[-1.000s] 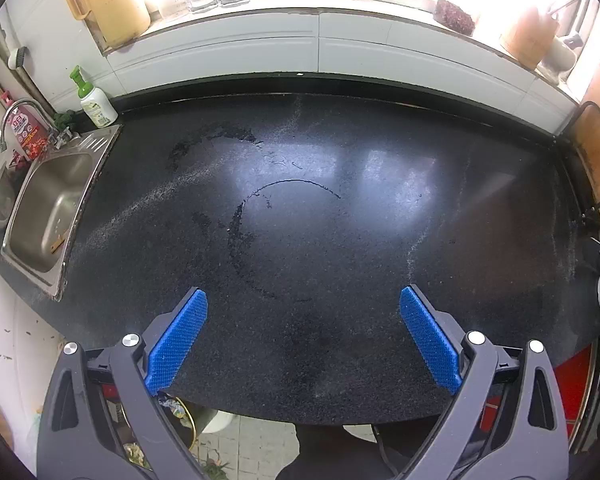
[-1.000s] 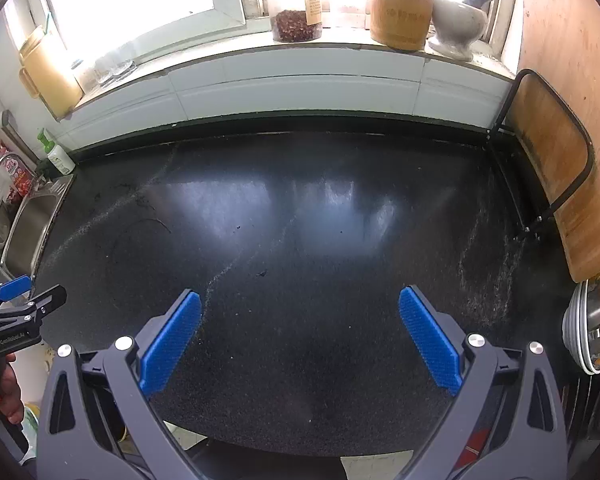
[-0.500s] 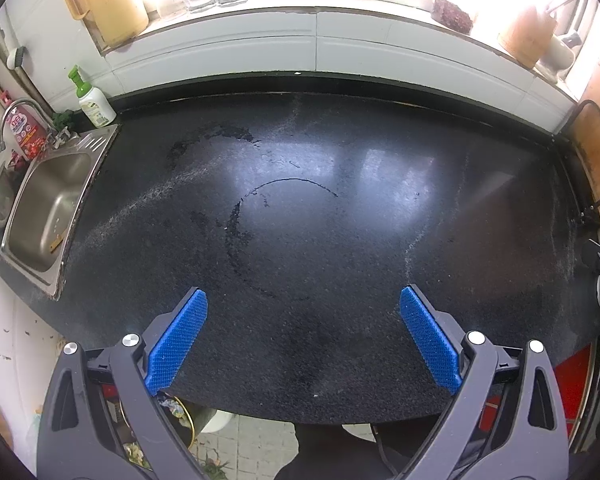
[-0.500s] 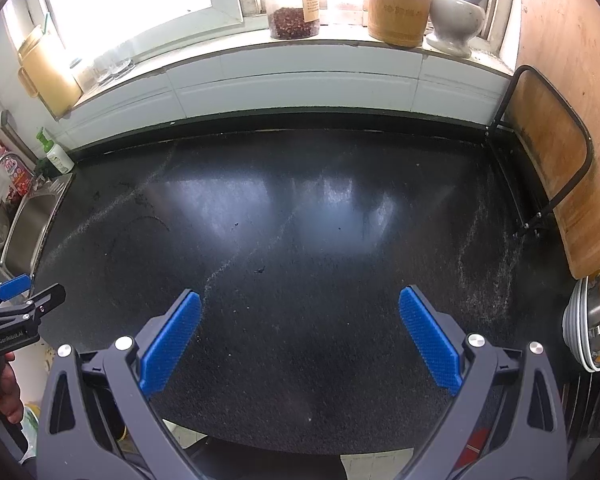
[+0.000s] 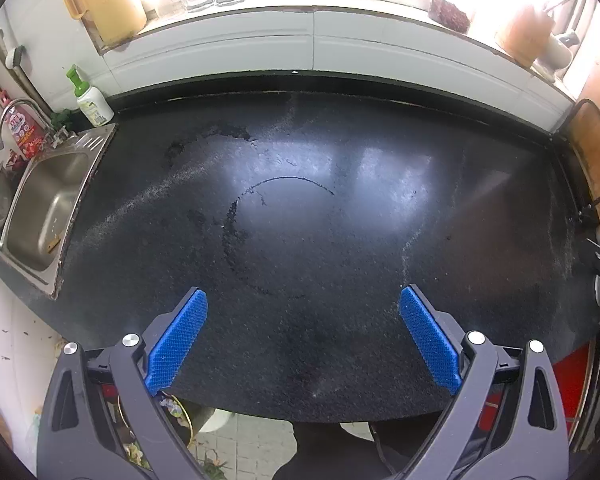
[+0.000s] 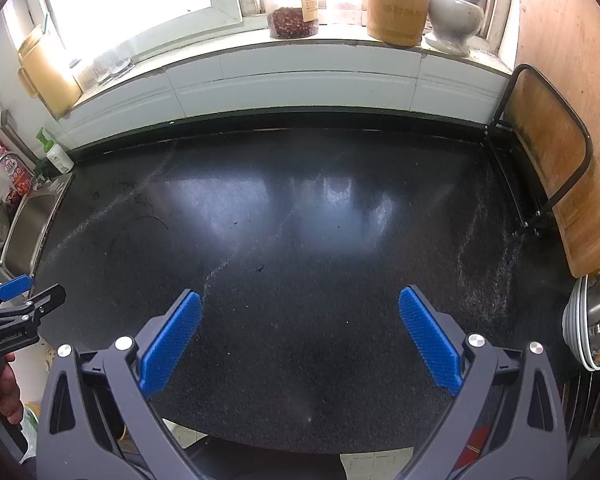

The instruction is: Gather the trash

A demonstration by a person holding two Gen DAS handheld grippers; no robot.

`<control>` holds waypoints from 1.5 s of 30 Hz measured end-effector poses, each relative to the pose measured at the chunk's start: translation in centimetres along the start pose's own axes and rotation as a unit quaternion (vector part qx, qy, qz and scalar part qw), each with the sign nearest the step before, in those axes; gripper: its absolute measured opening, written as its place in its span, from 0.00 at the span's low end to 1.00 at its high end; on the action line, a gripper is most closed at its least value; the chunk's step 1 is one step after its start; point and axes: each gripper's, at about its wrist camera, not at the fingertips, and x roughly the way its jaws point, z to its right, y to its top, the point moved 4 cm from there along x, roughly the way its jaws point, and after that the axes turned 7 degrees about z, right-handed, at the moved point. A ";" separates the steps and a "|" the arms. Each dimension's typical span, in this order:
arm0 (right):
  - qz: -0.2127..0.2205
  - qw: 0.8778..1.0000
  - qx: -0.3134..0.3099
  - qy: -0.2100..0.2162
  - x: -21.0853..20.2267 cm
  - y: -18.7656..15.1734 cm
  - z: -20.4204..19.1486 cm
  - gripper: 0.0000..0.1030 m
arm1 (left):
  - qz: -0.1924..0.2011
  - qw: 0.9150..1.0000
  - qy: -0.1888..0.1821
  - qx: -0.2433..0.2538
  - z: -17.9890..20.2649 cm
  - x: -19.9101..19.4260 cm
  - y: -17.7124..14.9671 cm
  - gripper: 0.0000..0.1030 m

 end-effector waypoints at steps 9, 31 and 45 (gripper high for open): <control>-0.001 1.000 0.000 -0.003 0.0 -0.1 0.1 0.93 | -0.002 1.000 -0.005 0.005 0.2 0.0 -0.2 0.92; 0.000 1.000 0.003 -0.008 0.1 -0.2 0.5 0.93 | -0.002 1.000 -0.015 0.007 0.0 -0.1 0.4 0.92; 0.000 1.000 0.002 -0.007 0.2 0.1 0.3 0.93 | 0.008 1.000 -0.005 0.012 -0.5 0.1 0.3 0.92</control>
